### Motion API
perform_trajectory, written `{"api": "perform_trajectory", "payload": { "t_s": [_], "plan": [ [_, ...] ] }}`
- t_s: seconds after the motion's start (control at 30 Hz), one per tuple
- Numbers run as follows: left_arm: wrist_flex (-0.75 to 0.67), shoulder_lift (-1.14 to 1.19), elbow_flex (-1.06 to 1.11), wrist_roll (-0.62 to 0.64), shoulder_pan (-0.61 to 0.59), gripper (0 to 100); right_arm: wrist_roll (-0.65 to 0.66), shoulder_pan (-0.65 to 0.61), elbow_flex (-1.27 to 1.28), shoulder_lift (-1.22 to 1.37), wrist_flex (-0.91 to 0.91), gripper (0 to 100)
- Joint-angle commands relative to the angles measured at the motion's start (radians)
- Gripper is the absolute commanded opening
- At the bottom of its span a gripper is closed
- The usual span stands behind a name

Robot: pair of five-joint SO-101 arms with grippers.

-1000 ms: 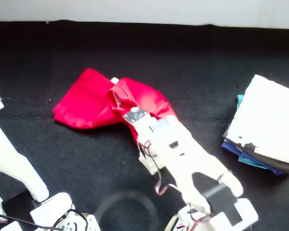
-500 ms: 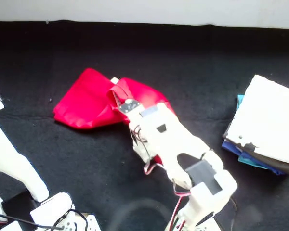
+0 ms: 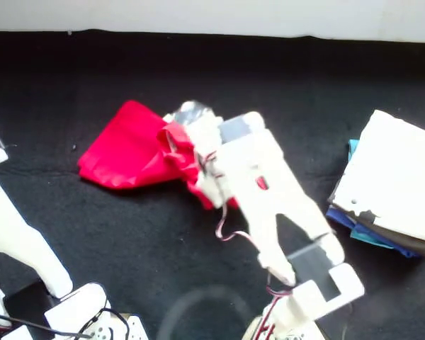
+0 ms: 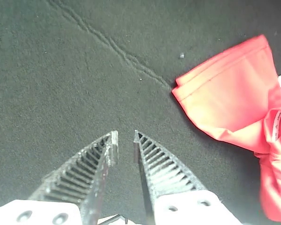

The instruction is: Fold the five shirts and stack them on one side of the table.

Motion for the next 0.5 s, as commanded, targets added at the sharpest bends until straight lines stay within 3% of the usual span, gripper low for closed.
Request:
{"api": "perform_trajectory", "payload": {
  "t_s": [0.0,0.13,0.3,0.47],
  "plan": [
    [0.0,-0.024,0.059,0.003,0.077,8,0.041,0.091,-0.2,-0.13,0.099,0.9],
    [-0.023,-0.022,0.205,0.003,0.165,8,0.044,0.211,-0.421,-0.208,0.127,0.9],
    [-0.183,-0.022,0.415,0.005,0.274,8,0.041,0.361,-0.665,-0.234,0.127,0.9],
    [-0.278,-0.022,0.552,0.003,0.432,8,-0.011,0.403,-0.791,-0.232,0.125,0.9]
  ]
}}
